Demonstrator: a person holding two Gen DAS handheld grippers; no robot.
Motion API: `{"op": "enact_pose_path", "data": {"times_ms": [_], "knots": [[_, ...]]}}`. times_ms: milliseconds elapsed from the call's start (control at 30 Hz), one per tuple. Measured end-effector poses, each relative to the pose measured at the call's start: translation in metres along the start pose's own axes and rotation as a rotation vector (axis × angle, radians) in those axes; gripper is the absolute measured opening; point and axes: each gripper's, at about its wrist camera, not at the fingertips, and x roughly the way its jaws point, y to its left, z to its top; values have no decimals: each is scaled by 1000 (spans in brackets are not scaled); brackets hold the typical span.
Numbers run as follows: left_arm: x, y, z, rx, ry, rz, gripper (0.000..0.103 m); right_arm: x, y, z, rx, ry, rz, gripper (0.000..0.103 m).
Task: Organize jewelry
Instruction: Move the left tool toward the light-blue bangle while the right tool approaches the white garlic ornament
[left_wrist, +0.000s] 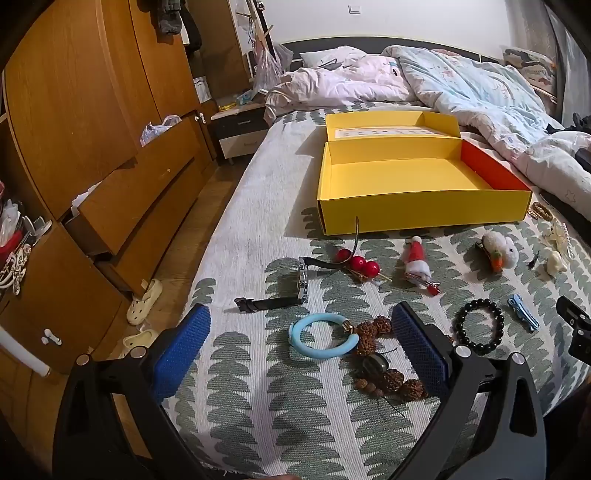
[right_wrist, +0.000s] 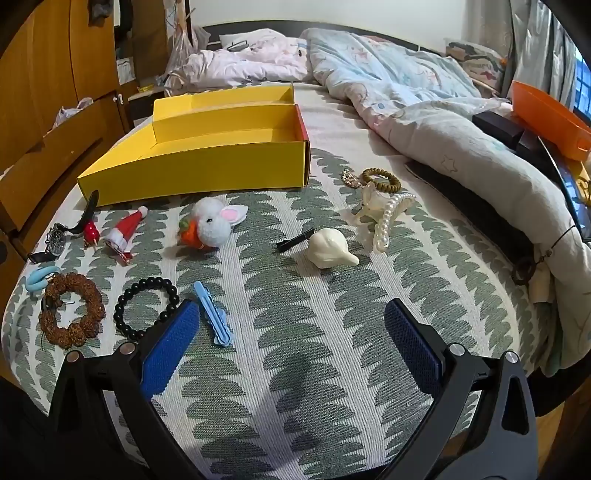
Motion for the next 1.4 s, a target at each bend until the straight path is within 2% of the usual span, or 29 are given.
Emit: {"op": "enact_pose_path", "data": {"times_ms": [1033, 1200, 1400], "knots": [[9, 5, -6, 6, 20, 29, 97, -6, 0, 2, -16, -26, -30, 100], [13, 10, -1, -17, 56, 3, 97, -7, -5, 4, -1, -27, -26, 100], [34, 42, 8, -121, 138, -19, 97, -4, -10, 4, 34, -13, 10, 100]]}}
